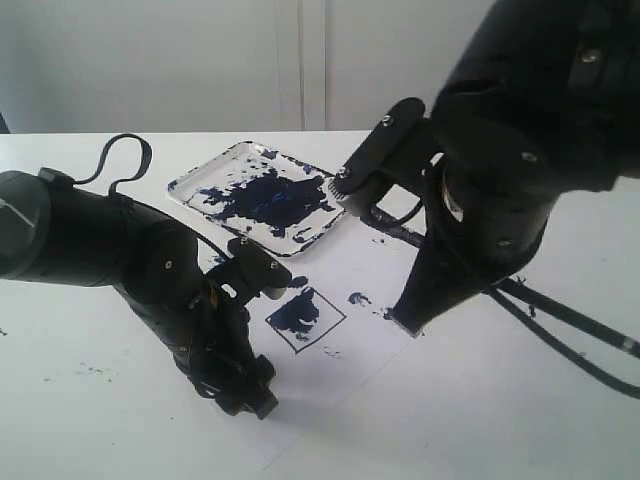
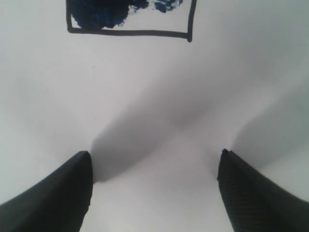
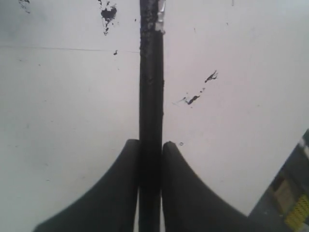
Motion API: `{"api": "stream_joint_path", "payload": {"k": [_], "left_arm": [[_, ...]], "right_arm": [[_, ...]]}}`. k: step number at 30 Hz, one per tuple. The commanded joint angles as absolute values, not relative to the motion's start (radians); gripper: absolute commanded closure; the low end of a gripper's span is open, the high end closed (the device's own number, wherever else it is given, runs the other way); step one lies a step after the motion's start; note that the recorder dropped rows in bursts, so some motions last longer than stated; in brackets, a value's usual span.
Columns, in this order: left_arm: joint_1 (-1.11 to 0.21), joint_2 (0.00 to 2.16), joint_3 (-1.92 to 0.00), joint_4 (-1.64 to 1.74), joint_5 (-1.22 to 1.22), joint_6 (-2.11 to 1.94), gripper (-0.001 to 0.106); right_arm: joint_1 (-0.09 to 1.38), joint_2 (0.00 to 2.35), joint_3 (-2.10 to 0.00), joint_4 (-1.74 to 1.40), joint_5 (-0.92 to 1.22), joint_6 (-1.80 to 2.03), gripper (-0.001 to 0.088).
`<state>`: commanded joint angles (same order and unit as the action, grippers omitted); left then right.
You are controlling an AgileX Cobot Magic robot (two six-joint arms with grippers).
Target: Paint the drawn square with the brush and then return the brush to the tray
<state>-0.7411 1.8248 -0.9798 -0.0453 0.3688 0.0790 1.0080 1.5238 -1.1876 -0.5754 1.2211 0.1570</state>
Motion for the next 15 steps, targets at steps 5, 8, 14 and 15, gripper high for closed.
{"api": "stream_joint_path", "payload": {"k": [5,8,14,15], "left_arm": [[-0.741,1.825,-0.980,-0.045,0.372,0.079,0.030],[-0.741,1.825,-0.980,-0.045,0.379,0.079,0.030],[-0.741,1.825,-0.980,-0.045,0.383,0.079,0.030],[-0.741,1.825,-0.980,-0.045,0.383,0.079,0.030]], "right_arm": [[1.069,1.629,-1.186,-0.668,1.221,0.135,0.0868],[1.098,1.692,-1.186,-0.743,1.221,0.135,0.0868],[1.128,1.786,-1.186,-0.798,1.221,0.135,0.0868],[1.134,1.795,-1.186,-0.808,1.221,0.135,0.0868]]}}
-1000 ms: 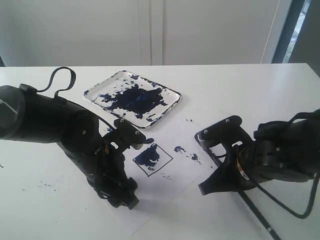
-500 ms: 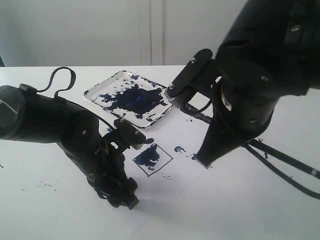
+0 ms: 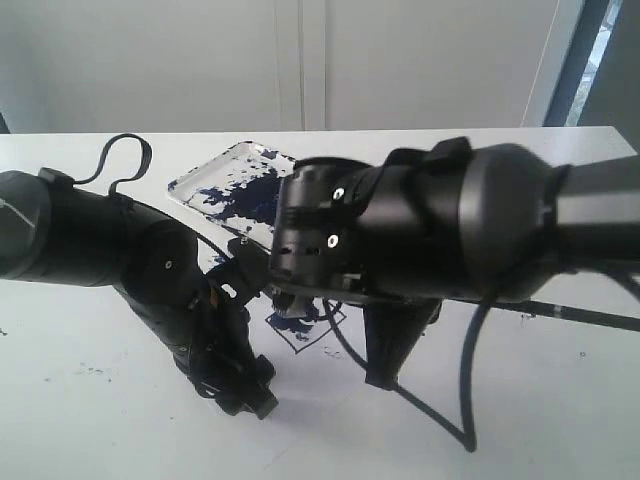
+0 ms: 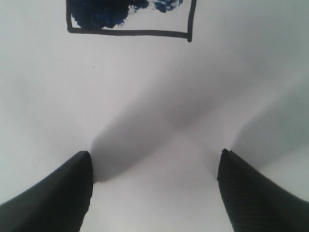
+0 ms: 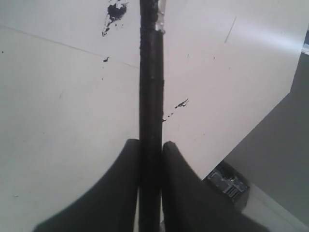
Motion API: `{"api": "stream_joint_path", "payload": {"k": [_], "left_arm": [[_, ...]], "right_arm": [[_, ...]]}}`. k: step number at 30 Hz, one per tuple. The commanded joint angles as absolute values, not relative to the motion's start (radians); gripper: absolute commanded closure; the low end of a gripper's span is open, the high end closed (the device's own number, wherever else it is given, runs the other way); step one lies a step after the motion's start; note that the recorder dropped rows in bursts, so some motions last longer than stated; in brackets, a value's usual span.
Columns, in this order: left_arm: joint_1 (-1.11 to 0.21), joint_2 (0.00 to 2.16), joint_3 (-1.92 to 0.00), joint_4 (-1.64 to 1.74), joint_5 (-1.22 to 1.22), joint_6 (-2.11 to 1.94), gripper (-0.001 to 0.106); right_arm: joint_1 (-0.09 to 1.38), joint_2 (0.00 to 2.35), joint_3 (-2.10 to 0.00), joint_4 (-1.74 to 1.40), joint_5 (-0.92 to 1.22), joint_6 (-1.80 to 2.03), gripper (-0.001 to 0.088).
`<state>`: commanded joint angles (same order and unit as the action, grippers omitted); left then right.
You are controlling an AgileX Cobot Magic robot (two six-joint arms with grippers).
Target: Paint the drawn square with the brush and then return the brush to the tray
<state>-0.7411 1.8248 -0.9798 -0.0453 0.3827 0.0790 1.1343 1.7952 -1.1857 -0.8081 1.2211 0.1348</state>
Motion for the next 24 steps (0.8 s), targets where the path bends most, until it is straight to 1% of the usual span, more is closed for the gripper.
{"api": "stream_joint_path", "payload": {"k": [9,24], "left_arm": [[-0.741,1.825,-0.980,-0.045,0.385,0.079,0.030],[-0.741,1.825,-0.980,-0.045,0.385,0.083,0.030]], "right_arm": [[1.166,1.837,-1.186,-0.814,1.221,0.135,0.0868],[1.166,1.855,-1.186,-0.759,1.199,0.137,0.0868]]}}
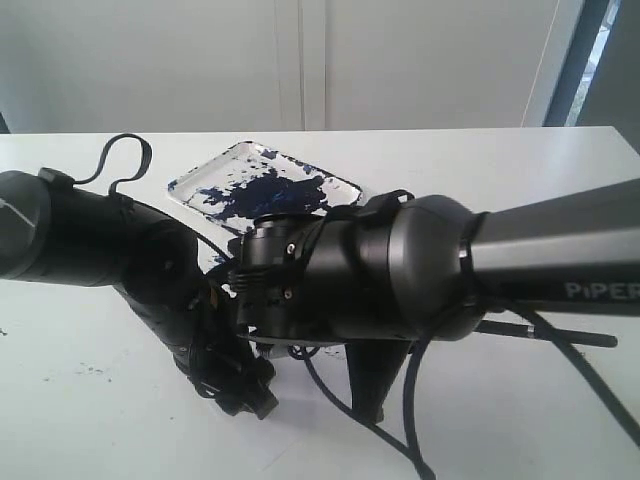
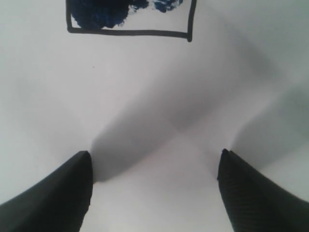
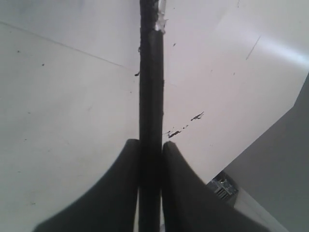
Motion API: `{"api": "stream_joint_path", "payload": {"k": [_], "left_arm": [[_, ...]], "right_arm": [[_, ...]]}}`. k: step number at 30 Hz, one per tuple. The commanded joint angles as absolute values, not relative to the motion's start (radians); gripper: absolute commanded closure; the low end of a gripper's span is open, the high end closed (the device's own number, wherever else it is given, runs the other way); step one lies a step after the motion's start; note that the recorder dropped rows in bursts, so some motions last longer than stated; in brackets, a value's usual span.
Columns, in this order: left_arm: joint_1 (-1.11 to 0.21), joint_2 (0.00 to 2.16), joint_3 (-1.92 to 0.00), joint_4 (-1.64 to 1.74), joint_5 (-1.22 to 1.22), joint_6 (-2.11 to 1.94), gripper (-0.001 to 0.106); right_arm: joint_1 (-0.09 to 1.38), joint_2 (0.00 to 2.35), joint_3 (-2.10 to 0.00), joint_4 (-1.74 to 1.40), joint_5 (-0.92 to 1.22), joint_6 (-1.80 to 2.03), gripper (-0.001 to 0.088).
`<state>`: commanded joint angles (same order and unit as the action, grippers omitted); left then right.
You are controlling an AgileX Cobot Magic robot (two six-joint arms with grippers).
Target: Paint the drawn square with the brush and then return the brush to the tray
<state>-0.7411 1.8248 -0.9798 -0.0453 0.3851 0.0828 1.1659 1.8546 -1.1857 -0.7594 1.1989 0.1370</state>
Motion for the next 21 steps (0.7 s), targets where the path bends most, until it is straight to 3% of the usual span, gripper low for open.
{"api": "stream_joint_path", "payload": {"k": [21], "left_arm": [[-0.741,1.825,-0.980,-0.045,0.387,0.084,0.030]], "right_arm": [[1.166,1.946,-1.202,-0.900,1.168,0.230,0.0868]]}}
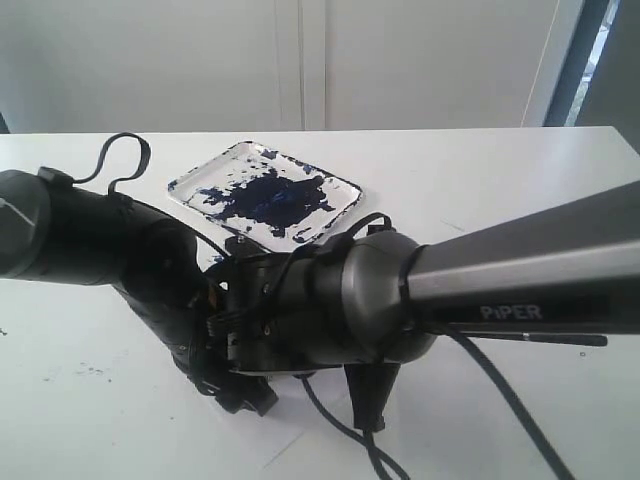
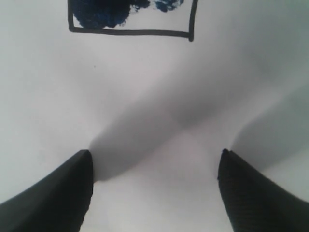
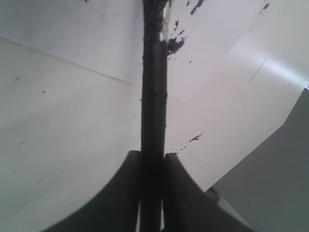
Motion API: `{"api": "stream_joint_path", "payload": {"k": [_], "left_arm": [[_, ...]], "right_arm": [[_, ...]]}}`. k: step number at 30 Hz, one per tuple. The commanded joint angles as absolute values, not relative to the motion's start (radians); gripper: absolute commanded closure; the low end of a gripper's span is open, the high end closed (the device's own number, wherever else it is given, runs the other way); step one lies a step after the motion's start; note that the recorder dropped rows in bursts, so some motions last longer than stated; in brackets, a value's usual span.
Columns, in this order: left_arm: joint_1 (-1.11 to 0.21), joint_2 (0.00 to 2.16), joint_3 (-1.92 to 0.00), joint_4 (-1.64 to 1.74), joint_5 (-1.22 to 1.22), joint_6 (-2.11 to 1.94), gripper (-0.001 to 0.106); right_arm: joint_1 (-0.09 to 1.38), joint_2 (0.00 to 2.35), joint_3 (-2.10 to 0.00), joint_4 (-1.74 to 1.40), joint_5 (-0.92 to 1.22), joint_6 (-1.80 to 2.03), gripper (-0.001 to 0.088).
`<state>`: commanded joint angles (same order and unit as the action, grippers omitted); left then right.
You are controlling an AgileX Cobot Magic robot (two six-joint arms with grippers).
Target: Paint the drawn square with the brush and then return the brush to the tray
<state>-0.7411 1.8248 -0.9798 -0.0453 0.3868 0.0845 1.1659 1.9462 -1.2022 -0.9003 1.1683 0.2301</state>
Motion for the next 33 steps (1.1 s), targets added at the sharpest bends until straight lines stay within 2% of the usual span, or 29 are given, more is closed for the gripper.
{"api": "stream_joint_path", "payload": {"k": [33], "left_arm": [[-0.741,1.825,-0.980,-0.045,0.395,0.085,0.030]], "right_arm": [[1.190,1.907,-1.304,-1.003,1.221,0.350,0.0868]]}}
